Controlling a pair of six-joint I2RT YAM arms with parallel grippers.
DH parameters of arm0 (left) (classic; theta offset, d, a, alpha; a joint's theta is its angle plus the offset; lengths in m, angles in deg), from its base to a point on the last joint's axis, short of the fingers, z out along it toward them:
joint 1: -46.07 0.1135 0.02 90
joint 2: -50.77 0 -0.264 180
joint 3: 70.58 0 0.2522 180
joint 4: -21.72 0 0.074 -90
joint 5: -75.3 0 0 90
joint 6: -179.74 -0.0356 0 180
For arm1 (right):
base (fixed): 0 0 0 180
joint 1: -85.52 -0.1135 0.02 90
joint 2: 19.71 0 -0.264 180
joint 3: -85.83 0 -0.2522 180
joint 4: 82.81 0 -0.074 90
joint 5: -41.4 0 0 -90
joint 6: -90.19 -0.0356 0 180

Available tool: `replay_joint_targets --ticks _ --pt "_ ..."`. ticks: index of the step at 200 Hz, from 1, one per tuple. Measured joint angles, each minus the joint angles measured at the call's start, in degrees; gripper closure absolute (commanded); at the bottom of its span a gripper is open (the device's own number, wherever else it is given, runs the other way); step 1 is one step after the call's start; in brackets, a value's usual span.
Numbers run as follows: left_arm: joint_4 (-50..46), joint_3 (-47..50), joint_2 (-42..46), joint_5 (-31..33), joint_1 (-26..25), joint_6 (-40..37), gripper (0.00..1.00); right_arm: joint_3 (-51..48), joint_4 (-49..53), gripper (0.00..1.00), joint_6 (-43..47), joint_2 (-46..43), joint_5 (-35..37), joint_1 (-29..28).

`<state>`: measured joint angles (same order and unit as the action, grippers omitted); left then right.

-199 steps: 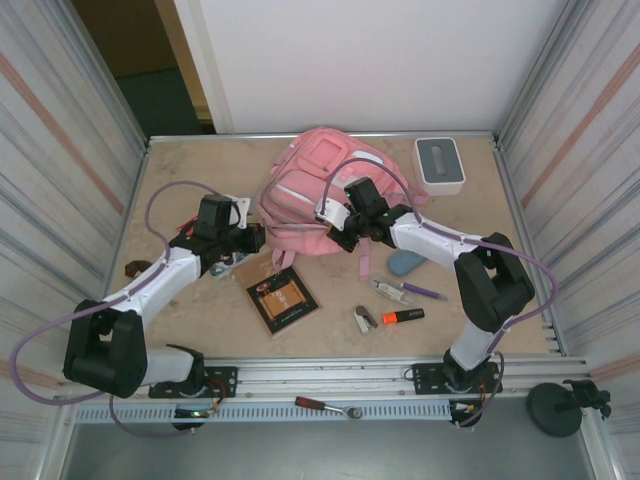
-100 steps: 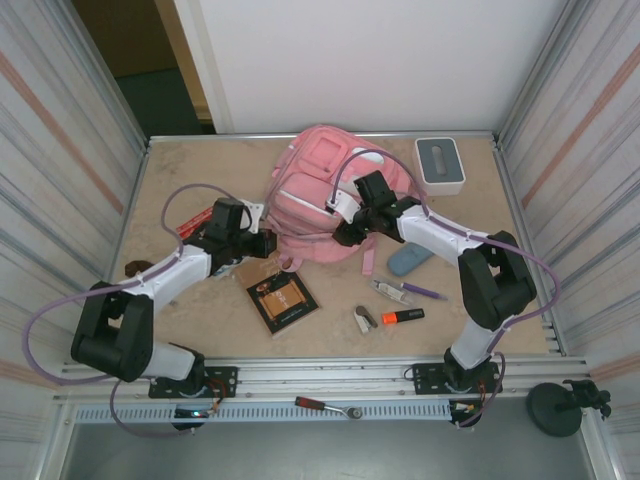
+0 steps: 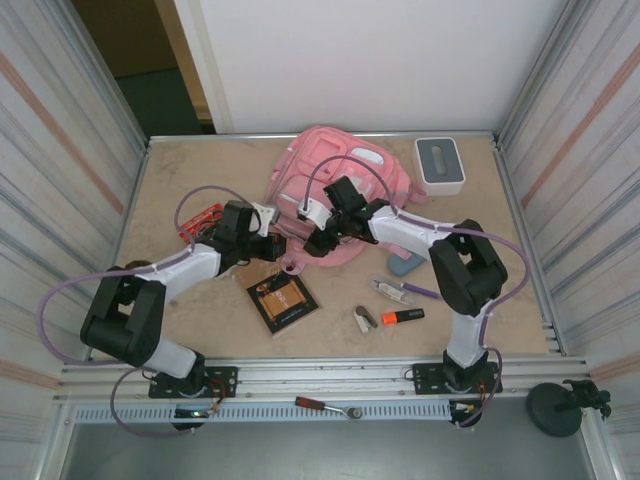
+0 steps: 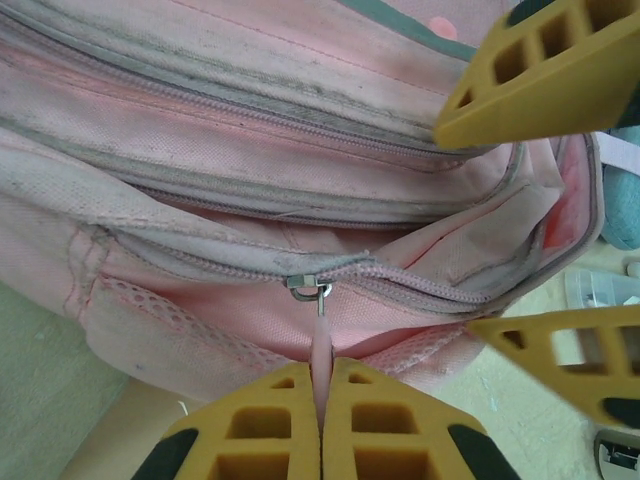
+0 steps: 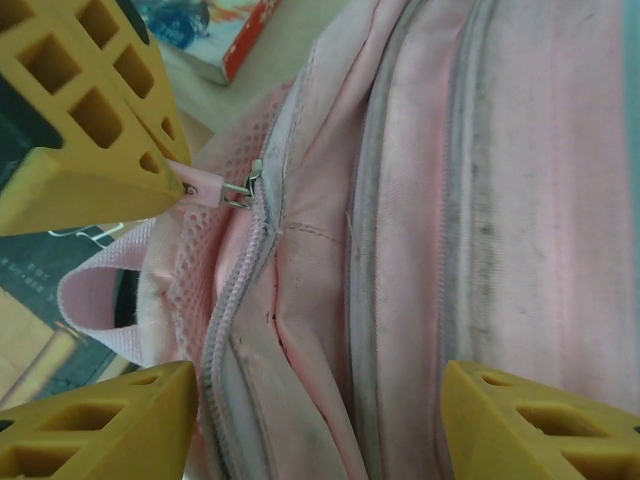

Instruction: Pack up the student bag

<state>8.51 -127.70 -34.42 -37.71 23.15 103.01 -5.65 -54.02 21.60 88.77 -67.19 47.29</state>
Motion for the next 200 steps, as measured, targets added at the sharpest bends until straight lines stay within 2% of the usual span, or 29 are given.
replay_joint_targets --ticks 15,19,35,55,65,130,200 --pt "0.6 0.0 -0.8 -0.2 0.0 0.0 1.0 0.4 0.0 0.54 -0.1 1.3 -0.4 0.0" --pt "0.9 0.0 -1.1 -0.2 0.0 0.0 1.0 0.5 -0.1 0.62 0.1 1.5 -0.5 0.0" --pt "1.5 0.0 -1.8 -0.5 0.0 0.0 1.0 0.6 -0.2 0.79 -0.6 1.9 -1.0 0.0" --pt "2.0 0.0 -2.0 -0.3 0.0 0.0 1.0 0.6 0.0 0.96 -1.0 2.0 -0.9 -0.3" --pt "2.1 0.0 -2.0 0.2 0.0 -0.1 1.0 0.6 0.1 1.0 -1.2 2.0 -0.7 -0.4" --pt "-0.5 0.0 0.2 7.9 0.8 -0.2 1.0 -1.4 0.7 1.0 1.6 -0.7 0.1 0.4" --pt "-3.9 -3.3 0.5 10.9 5.2 -1.6 1.0 -3.6 2.6 1.0 6.9 -5.5 -1.5 2.2"
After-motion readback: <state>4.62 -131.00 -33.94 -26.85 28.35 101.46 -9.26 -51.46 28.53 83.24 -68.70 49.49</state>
